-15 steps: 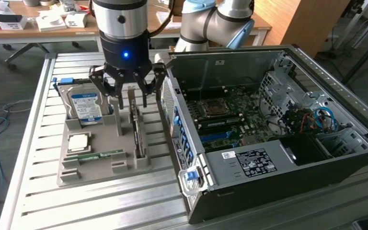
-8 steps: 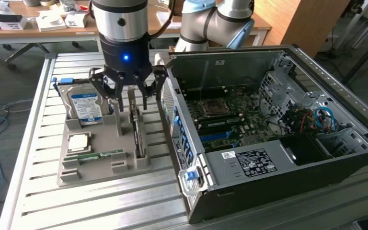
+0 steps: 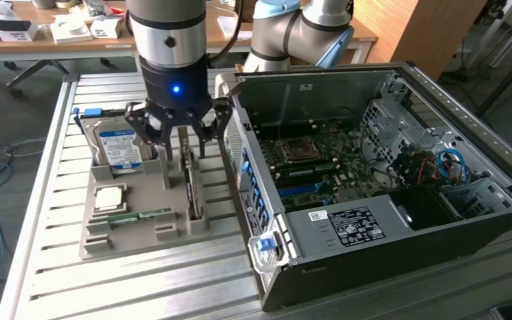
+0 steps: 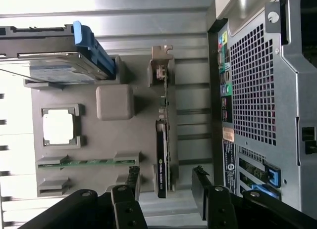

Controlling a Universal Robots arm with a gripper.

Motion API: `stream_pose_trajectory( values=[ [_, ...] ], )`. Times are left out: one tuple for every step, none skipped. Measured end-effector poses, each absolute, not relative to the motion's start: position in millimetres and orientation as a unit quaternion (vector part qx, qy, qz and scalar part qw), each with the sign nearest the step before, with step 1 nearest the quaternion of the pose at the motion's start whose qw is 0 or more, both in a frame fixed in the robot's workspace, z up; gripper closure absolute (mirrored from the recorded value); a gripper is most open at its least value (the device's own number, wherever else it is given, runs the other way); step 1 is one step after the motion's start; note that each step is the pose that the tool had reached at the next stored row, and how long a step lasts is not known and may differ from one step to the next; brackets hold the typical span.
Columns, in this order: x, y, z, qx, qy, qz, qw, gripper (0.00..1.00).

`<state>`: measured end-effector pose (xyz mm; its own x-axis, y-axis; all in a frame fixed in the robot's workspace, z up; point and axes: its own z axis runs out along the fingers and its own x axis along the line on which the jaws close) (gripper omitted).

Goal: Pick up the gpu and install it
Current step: 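Pick up the gpu and move the gpu toward the slot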

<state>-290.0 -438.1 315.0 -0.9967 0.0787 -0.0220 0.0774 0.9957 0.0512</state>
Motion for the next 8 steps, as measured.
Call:
stream_pose_trajectory(
  values=[
    [-290.0, -438.1, 313.2, 0.039, 0.999, 0.025, 0.012, 0.45],
    [-290.0, -438.1, 311.4, 0.039, 0.999, 0.025, 0.012, 0.45],
    [-290.0, -438.1, 309.6, 0.039, 0.999, 0.025, 0.012, 0.45],
    [-290.0, -438.1, 307.8, 0.039, 0.999, 0.025, 0.012, 0.45],
    [-290.0, -438.1, 306.0, 0.039, 0.999, 0.025, 0.012, 0.45],
    [-290.0, -438.1, 304.2, 0.039, 0.999, 0.025, 0.012, 0.45],
    [-290.0, -438.2, 302.4, 0.039, 0.999, 0.025, 0.012, 0.45],
    [-290.0, -438.2, 300.6, 0.039, 0.999, 0.025, 0.012, 0.45]
  ],
)
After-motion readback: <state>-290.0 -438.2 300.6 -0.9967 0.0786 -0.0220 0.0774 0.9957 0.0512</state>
